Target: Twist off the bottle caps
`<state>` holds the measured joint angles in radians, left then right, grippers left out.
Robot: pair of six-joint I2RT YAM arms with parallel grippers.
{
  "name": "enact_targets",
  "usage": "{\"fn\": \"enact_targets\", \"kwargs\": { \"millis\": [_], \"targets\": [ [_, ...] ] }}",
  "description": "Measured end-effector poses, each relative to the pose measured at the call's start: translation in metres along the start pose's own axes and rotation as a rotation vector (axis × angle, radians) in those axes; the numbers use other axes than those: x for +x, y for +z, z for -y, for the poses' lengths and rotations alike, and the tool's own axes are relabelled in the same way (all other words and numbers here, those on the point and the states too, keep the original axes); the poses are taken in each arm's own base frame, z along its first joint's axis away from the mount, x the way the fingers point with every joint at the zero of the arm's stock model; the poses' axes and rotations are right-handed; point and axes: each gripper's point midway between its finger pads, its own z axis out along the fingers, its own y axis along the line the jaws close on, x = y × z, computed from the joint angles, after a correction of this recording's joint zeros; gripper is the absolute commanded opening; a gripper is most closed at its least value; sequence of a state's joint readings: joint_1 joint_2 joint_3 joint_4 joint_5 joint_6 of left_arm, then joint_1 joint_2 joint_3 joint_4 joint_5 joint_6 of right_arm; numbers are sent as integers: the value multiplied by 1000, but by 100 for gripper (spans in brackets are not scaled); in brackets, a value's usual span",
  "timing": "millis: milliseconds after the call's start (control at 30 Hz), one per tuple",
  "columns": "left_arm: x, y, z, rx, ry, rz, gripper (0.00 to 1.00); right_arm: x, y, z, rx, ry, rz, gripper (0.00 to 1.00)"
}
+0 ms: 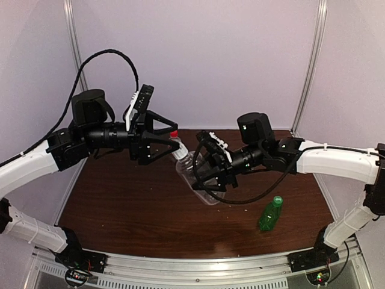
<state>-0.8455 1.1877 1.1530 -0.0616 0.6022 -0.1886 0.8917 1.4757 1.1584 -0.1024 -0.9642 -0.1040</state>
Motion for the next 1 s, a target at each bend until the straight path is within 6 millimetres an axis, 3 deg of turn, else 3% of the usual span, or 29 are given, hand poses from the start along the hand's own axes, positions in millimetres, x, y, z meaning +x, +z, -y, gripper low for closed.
{"fn": "enact_targets", "kwargs": {
  "millis": [200, 467, 767, 1000],
  "targets": [
    [8, 1, 22, 138, 14, -13, 77, -8, -1, -20, -124, -7, 20, 54],
    [15, 12, 30, 250, -13, -9, 54, -8, 1, -25, -178, -1, 23, 53],
    [16, 16, 33, 294, -44, -5, 22, -7, 3, -21, -162, 7, 20, 49],
    [16, 18, 10, 183, -102, 1, 18, -9, 1, 6, 15, 7, 11, 50]
  ]
}}
